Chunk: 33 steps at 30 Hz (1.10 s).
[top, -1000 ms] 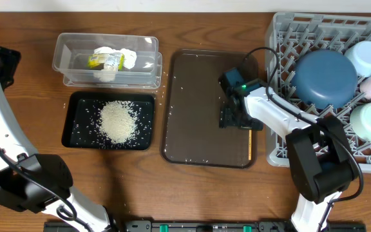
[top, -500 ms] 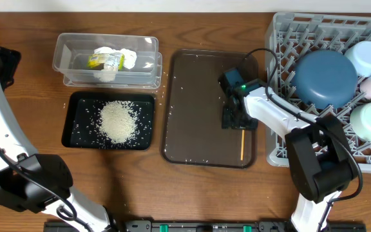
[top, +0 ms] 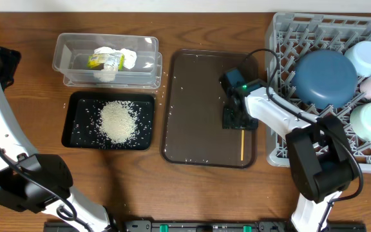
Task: Sort waste into correct bins and load items into the dishwasher rack
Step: 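Grasp the wooden stick along the brown tray's right edge, then lift the wooden stick and carry it right into the dish rack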
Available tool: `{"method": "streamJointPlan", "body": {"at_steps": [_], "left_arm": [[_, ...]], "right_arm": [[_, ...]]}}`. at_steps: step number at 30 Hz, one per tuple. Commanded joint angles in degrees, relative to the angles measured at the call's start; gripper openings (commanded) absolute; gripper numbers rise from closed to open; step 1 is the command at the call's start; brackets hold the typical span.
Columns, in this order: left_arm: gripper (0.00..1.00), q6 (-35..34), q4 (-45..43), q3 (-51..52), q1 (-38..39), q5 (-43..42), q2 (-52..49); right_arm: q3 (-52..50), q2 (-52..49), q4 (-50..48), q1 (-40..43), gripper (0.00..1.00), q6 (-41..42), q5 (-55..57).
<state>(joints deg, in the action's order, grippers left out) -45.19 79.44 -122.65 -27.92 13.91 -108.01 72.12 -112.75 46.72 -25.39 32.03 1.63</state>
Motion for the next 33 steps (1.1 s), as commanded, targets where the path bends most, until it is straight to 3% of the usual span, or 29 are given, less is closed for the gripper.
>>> {"method": "streamJointPlan", "body": {"at_steps": [1,5,11,14,17,26,33], "left_arm": [[1.00,-0.13,0.17,-0.15,-0.02,0.70,-0.35],[1.00,-0.13,0.17,-0.15,-0.02,0.70,-0.35],[1.00,-0.13,0.17,-0.15,-0.02,0.70,-0.35],[1.00,-0.13,0.17,-0.15,-0.02,0.70,-0.35],[1.00,-0.13,0.17,-0.15,-0.02,0.70,-0.35],[1.00,-0.13,0.17,-0.15,-0.02,0.70,-0.35],[1.00,-0.13,0.17,-0.15,-0.02,0.70,-0.35]], "right_arm": [[-2.99,-2.16,-1.40,2.29,0.54,-4.02,-2.12],[-3.23,-2.19,-1.64,5.05,0.51,-5.51,-5.11],[-3.30,-2.19,-1.16,7.39,0.36,-8.13,-8.44],[-3.30,-2.19,-1.03,7.37,0.23,-8.09,-7.87],[-3.30,-2.19,-1.03,7.32,0.01,-8.09,-7.58],[-1.81,-1.86,1.46,7.34,0.01,-6.99,-4.66],[7.93,2.64,8.07,8.13,0.01,-9.75,-4.22]]}}
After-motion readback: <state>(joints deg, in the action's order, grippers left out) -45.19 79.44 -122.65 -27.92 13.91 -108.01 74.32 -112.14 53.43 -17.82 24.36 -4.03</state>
